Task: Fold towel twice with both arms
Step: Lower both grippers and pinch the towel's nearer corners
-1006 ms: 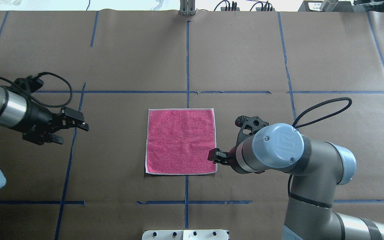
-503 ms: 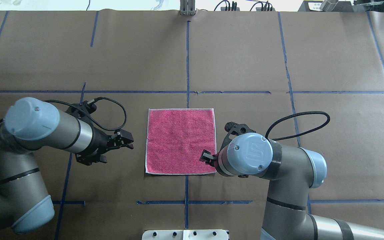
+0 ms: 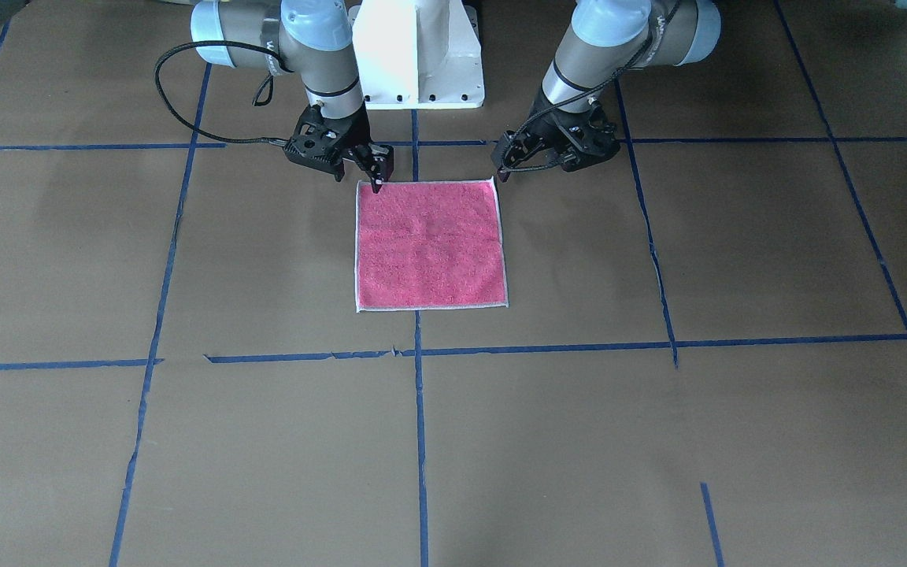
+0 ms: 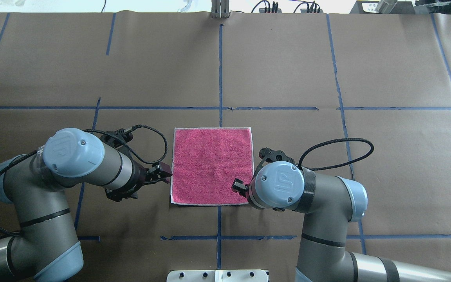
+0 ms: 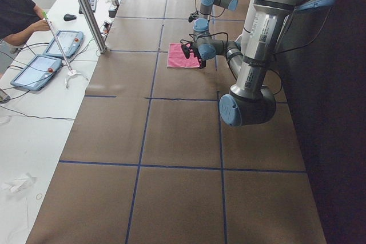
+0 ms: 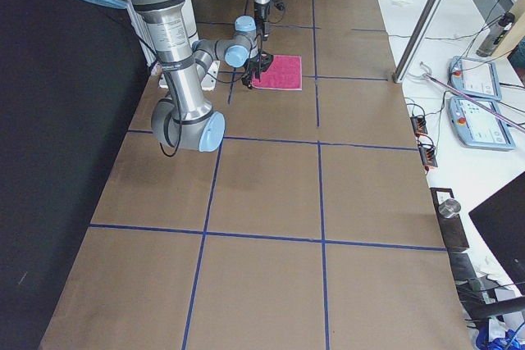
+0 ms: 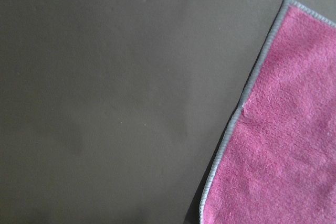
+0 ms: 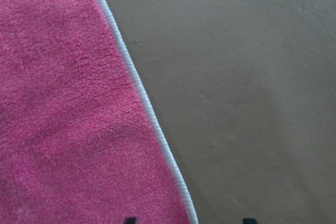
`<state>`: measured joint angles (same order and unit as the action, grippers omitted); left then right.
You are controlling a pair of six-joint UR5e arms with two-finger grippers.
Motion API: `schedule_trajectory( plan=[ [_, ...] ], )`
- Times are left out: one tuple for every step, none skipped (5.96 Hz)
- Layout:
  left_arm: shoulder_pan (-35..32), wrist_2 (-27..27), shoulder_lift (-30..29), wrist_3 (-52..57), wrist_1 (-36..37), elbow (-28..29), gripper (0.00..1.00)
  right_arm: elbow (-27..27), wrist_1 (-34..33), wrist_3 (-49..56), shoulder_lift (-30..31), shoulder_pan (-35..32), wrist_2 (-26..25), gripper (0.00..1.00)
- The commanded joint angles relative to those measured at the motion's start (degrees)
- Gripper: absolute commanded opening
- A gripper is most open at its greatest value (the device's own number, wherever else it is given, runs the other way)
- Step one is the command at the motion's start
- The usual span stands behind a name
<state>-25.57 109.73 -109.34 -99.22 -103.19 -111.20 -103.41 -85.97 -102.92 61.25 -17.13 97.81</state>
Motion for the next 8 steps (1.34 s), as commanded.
schedule_trajectory(
  plan=[
    [0.08,-0.48,-0.08,0.0,0.09,0.11,1.0,0.49,0.01,-0.09,-0.26,0.34,0.1,0.6],
    [0.08,-0.48,-0.08,0.0,0.09,0.19,1.0,0.4,0.01,-0.09,-0.26,0.43,0.27,0.48],
    [0.17,-0.48,-0.17,0.0,0.09,0.28,1.0,0.4,0.01,-0.09,-0.08,0.52,0.36,0.33],
    [0.08,-0.48,-0.08,0.0,0.09,0.28,1.0,0.14,-0.17,-0.09,-0.08,0.52,0.45,0.24],
    [0.17,-0.48,-0.08,0.0,0.09,0.37,1.0,-0.04,-0.17,-0.09,-0.08,0.52,0.53,0.09],
    [0.52,-0.48,-0.25,-0.18,0.09,0.37,1.0,-0.56,-0.17,-0.09,-0.08,0.52,0.54,0.03],
    [2.18,-1.61,-1.21,-2.96,0.18,0.54,1.0,-0.91,-0.25,-0.09,0.01,0.35,0.54,0.02],
    [3.76,-2.76,-2.53,-3.51,0.27,1.42,1.0,-1.0,-0.17,0.0,0.09,0.35,0.54,0.02]
  ],
)
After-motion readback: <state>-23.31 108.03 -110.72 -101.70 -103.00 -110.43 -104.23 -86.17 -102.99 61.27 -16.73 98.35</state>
